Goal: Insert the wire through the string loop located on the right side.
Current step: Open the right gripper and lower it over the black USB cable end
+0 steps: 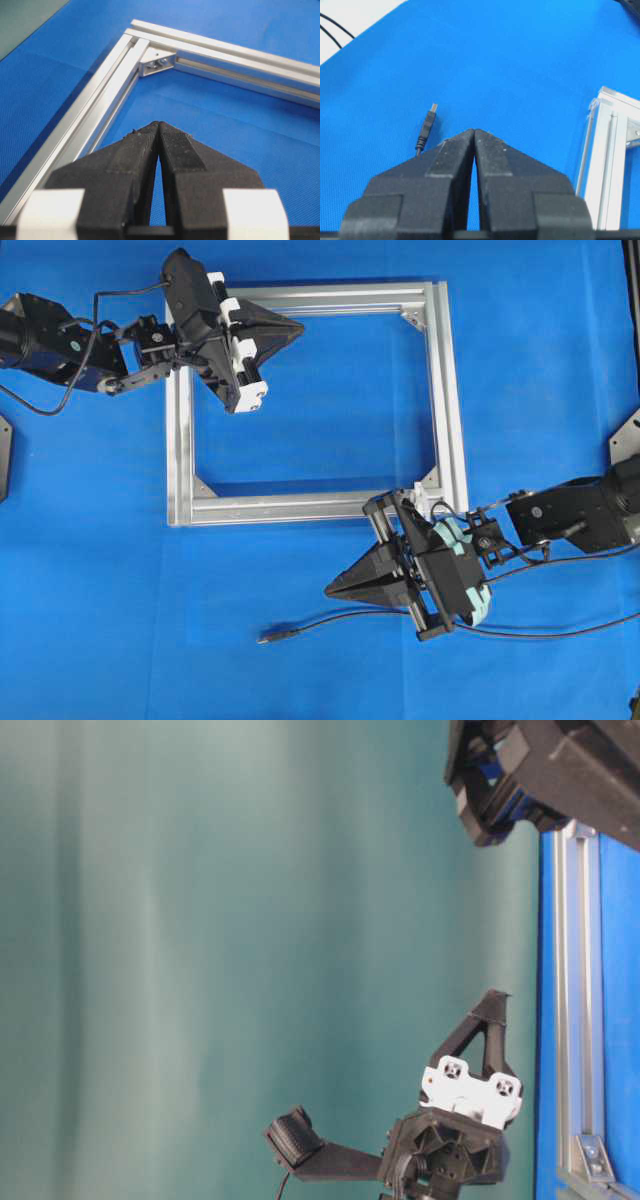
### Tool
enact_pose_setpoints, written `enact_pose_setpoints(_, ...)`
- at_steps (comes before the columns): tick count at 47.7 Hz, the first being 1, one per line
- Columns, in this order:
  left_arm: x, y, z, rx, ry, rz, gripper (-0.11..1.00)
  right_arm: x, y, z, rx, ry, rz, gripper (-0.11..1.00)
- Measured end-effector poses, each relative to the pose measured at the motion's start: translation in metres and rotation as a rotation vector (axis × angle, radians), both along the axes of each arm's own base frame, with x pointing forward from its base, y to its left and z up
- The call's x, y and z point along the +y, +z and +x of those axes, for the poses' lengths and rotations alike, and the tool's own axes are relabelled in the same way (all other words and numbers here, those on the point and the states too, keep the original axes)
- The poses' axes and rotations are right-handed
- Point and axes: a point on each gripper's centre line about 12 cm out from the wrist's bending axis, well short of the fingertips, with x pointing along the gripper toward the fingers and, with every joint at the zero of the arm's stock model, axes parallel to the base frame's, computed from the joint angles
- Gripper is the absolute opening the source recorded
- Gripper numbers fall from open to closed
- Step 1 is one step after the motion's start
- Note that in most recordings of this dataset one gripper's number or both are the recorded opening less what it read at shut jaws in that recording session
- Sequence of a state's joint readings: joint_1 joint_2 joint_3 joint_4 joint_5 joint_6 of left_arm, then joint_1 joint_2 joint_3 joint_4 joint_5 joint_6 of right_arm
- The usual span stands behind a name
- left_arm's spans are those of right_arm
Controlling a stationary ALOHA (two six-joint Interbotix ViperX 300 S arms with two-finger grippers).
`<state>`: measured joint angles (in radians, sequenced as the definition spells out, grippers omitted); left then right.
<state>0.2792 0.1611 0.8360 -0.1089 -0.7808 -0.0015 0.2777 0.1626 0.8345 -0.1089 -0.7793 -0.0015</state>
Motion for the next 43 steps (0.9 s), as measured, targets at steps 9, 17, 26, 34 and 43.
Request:
enact_pose_setpoints(9, -0.004, 0.004, 0.001, 0.008, -0.022, 0.014, 0.00, 0.002, 0.003, -0.002, 0.009, 0.005, -0.002, -0.06)
enact_pose_setpoints(17, -0.004, 0.004, 0.000, 0.012, -0.024, 0.013, 0.00, 0.004, 0.004, -0.003, 0.016, 0.009, 0.003, -0.06)
enact_pose_setpoints(26, -0.004, 0.003, 0.000, 0.014, -0.024, 0.014, 0.00, 0.011, 0.003, -0.005, 0.027, 0.023, 0.019, -0.06)
enact_pose_setpoints(34, -0.004, 0.003, 0.000, 0.014, -0.022, 0.014, 0.00, 0.016, 0.004, -0.006, 0.033, 0.031, 0.038, 0.12)
enact_pose_setpoints(43, -0.004, 0.002, -0.001, 0.018, -0.022, 0.012, 0.00, 0.019, 0.006, -0.004, 0.038, 0.028, 0.078, 0.65)
